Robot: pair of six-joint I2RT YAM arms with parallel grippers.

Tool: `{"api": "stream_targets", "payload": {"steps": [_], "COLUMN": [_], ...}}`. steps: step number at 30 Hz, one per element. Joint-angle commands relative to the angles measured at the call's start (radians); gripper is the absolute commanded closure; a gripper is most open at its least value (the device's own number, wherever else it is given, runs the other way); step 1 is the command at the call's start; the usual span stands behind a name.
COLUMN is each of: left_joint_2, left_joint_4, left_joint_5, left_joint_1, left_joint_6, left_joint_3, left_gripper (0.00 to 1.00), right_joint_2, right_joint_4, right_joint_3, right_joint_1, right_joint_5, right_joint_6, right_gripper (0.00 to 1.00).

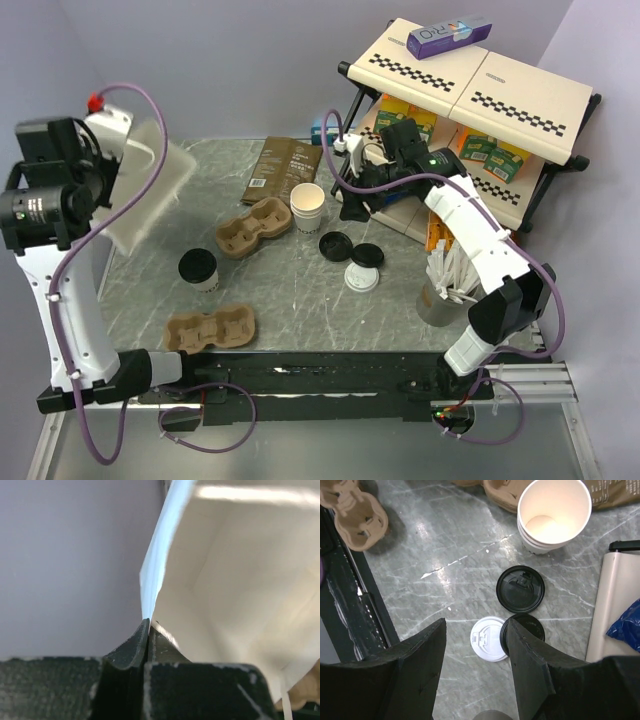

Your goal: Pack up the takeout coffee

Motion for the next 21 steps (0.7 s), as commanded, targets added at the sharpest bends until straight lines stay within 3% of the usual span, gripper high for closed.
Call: {"api": "stream_targets", "payload": {"steps": [1,4,8,16,21], "left_joint_2": [0.054,0.071,0.05,0.031,0.068], "left_joint_4": [0.057,0.053,0.079,0.096,0.06], "left_joint_5": [0.216,0.391,0.512,0.58,0.522], "left_joint_1": [-0.006,-0.038,-0.2,-0.527,-0.702], "left_joint_6": [-0.004,0.017,0.033,0.046,0.103], "left_joint_3": [0.184,0.219,0.154,-0.042,-0.118], "left_gripper": [0.99,0.99,0.99,0.99,0.99], "right_joint_2": [-0.081,-0.096,-0.135,-0.237,-0.28], "right_joint_4": [0.069,0.082,0.099,0.127,0.122], "right_joint_3": [0.016,0.03,0.033,-0.018,-0.068], "right_joint_1": [-0.031,-0.069,-0.104,-0.181,-0.221], "right_joint_5": [-0.056,-0.072,-0.089,-0.039,-0.039], "right_joint_6": [0.065,0.098,0.12,0.227,0.263], "right_gripper": [0.41,0.41,0.4,0.37,0.27]}}
